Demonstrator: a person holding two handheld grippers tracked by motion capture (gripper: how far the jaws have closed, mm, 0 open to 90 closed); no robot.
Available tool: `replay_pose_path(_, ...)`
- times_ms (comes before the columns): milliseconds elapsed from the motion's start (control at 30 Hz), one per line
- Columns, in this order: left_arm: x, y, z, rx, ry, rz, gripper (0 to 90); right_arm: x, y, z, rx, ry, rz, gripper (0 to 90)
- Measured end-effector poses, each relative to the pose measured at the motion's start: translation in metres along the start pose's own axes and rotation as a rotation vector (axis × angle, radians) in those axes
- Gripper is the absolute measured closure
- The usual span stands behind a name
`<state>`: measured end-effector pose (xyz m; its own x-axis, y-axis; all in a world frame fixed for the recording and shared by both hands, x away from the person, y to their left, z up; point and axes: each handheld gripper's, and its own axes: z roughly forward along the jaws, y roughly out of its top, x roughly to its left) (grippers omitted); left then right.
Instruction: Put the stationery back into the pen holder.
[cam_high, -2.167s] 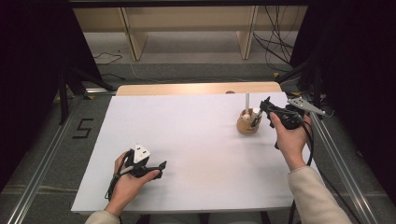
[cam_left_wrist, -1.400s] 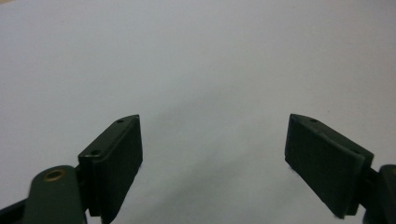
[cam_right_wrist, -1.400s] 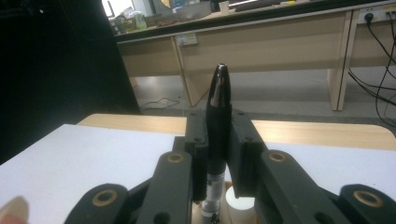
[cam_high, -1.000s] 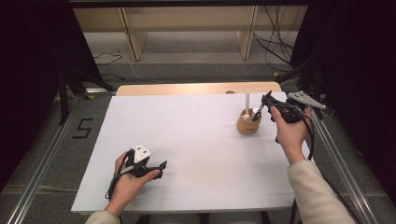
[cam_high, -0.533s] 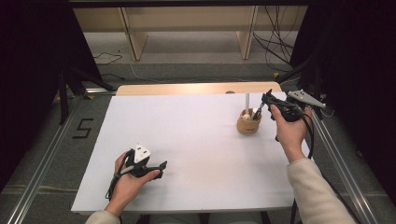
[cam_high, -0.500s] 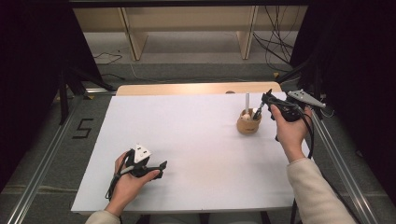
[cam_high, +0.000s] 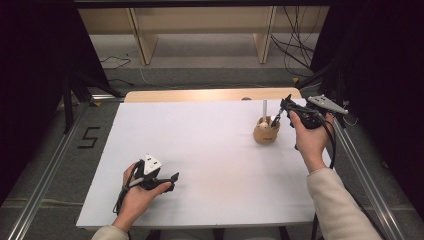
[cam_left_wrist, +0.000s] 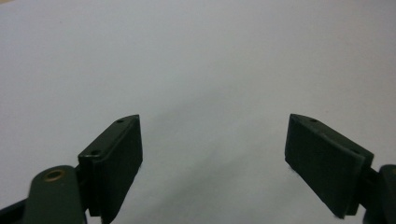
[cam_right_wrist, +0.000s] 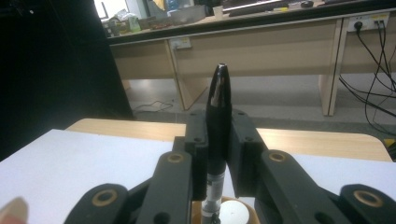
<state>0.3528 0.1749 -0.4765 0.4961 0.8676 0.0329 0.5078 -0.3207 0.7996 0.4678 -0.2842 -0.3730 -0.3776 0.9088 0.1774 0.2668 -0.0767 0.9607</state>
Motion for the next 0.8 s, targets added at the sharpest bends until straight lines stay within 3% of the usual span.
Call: replay_pose_path(800, -0.0005, -0.0007, 0.0007, 0.003, -0.003, -0.001, 19.1, 0.0043, -0.0044, 0.01, 0.007, -0.017, -0.026, 80.0)
